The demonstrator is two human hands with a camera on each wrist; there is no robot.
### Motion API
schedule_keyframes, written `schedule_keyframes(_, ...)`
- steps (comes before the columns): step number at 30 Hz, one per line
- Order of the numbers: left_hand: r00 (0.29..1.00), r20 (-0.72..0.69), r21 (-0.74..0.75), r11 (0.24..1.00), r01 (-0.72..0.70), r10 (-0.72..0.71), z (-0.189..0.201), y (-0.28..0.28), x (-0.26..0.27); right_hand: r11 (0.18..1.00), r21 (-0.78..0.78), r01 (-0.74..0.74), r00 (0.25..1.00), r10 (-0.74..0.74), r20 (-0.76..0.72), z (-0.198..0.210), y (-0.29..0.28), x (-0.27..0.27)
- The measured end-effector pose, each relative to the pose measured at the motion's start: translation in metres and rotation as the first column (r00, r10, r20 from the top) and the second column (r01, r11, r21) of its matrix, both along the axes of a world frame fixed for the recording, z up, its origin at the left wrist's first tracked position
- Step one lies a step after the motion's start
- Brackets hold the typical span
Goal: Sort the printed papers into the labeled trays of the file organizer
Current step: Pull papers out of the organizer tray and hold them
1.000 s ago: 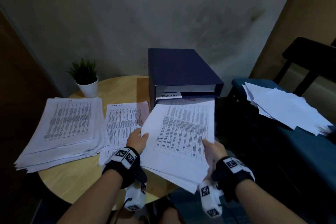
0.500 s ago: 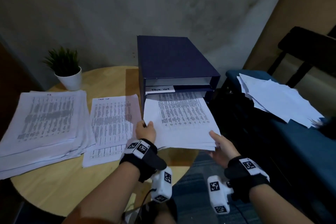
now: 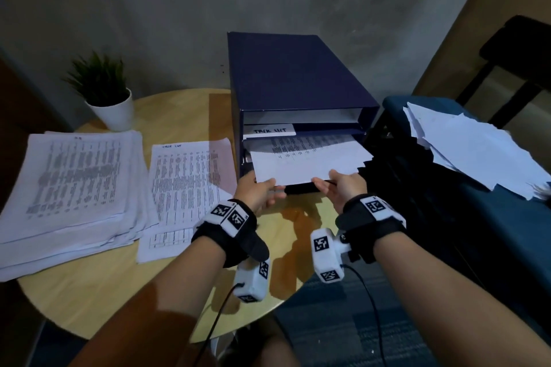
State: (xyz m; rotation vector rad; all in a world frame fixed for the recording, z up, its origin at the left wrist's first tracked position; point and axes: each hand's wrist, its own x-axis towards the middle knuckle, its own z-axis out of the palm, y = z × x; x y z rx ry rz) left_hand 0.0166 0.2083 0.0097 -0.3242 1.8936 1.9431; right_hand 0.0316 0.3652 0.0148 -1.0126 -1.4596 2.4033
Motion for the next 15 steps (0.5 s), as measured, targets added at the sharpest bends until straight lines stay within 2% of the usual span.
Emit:
schedule_keyframes(10,0.972,0.0,0.238,0.944,-0.228,0.235,0.01,0.005,-0.018,0.995,-0.05,0.081,0.99,-0.086,-0.109,0.004,-0.01,-0.032)
schedule_keyframes(12,0.967,0.014,0.241,0.937,-0.251,0.256,0.007,0.004,-0.022,0.996,-0.057,0.066,0.99,-0.072,-0.118,0.006,-0.007,-0.042)
schedule_keyframes(15,0.971,0.012,0.237,0.943,-0.235,0.239,0.0,-0.003,-0.03,1.0,0.021,0.023,0.995,-0.021,-0.096,0.004,-0.003,-0.058)
